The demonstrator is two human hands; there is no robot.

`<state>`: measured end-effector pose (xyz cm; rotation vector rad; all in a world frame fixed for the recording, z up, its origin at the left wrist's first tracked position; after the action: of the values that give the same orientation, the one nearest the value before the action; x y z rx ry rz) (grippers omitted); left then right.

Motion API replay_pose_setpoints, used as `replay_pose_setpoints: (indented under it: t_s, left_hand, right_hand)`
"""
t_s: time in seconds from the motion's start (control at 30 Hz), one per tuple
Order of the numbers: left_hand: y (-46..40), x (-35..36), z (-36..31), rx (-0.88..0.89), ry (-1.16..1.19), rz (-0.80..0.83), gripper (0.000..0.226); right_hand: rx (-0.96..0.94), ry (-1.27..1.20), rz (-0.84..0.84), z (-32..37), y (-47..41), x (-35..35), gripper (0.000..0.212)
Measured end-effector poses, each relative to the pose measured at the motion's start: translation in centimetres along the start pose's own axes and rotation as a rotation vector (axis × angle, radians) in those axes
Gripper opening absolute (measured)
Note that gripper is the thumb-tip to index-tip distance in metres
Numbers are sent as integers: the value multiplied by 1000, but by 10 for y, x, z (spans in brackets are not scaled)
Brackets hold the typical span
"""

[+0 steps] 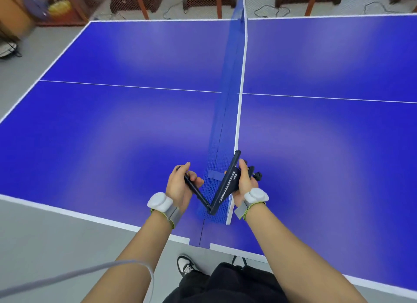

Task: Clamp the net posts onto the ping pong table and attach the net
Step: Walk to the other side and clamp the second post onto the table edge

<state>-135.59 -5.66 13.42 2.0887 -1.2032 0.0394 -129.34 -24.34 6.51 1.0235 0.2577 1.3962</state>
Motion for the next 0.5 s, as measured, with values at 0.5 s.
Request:
replay_pose_setpoints:
  t_s: [0.5]
  left_hand:
    - [15, 24, -18, 66, 441, 186, 55]
  right_hand:
    - [-116, -295, -111, 37, 15, 17, 55]
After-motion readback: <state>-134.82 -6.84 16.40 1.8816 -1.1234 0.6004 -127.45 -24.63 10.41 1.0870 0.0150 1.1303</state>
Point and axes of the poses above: each hand's wrist, its own y-axis away from the middle knuckle, its own x-axis out of the palm, z = x × y, the point moved 7 cm from there along -y, towards the middle knuckle, and after that the axes turned 8 degrees about z, right-handed, at the moved point
